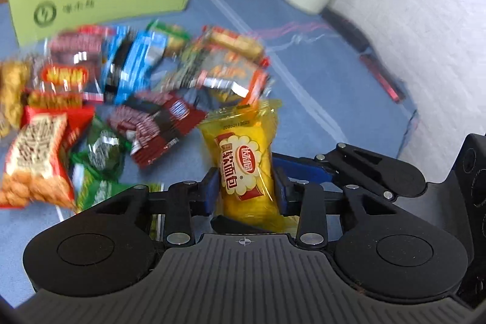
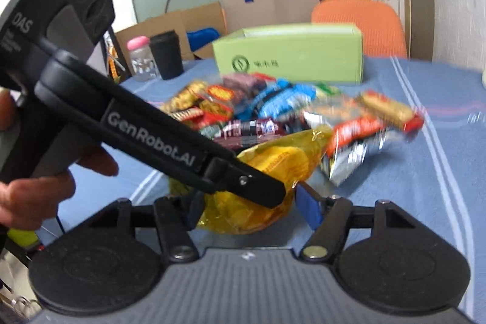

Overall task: Organize snacks
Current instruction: 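Lower the bread packet into the green box and open the left tool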

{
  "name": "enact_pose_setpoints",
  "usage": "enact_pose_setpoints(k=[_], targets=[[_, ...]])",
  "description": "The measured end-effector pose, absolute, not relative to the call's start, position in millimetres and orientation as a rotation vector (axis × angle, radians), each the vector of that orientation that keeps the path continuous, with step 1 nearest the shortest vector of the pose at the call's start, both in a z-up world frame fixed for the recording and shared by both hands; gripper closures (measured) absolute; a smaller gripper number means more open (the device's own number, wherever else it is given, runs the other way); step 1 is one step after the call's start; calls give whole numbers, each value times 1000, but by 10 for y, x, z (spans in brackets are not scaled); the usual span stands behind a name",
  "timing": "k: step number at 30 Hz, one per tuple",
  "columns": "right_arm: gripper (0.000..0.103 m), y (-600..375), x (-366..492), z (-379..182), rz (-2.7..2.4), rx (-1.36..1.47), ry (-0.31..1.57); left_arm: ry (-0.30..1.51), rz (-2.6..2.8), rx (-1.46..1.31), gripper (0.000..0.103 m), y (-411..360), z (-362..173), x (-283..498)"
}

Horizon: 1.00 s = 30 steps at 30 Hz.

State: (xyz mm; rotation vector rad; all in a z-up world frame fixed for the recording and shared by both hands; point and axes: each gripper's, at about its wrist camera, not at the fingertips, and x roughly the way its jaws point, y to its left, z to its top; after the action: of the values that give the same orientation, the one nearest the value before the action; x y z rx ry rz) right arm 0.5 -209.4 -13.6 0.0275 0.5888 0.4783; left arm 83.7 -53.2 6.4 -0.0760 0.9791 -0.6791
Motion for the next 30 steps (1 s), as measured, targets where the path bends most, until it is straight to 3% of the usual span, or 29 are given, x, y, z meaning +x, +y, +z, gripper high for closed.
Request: enact_pose_setpoints(k=[13,23,25,26,27,30], targets=[[33,-1795,1555,738,553,-71,406,721,-490,-72,87,-272,973,2185],[35,-1508,3181,684,618,-50,535,833,-359,-248,87,228,675,3706],[29,-1448,3367,588,619,-41,550,849,-351,-285,84,307,553,3852],[25,-1439,3424,551,616,-36,556,834,-333,-290,78,345,525,3887],[24,-1424,3469,511,610,-39,566,820,-310,-287,65,382,503,3908],[24,-1434,3491,460,574,-74,562,773,-259,-274,53,503,521,3840]])
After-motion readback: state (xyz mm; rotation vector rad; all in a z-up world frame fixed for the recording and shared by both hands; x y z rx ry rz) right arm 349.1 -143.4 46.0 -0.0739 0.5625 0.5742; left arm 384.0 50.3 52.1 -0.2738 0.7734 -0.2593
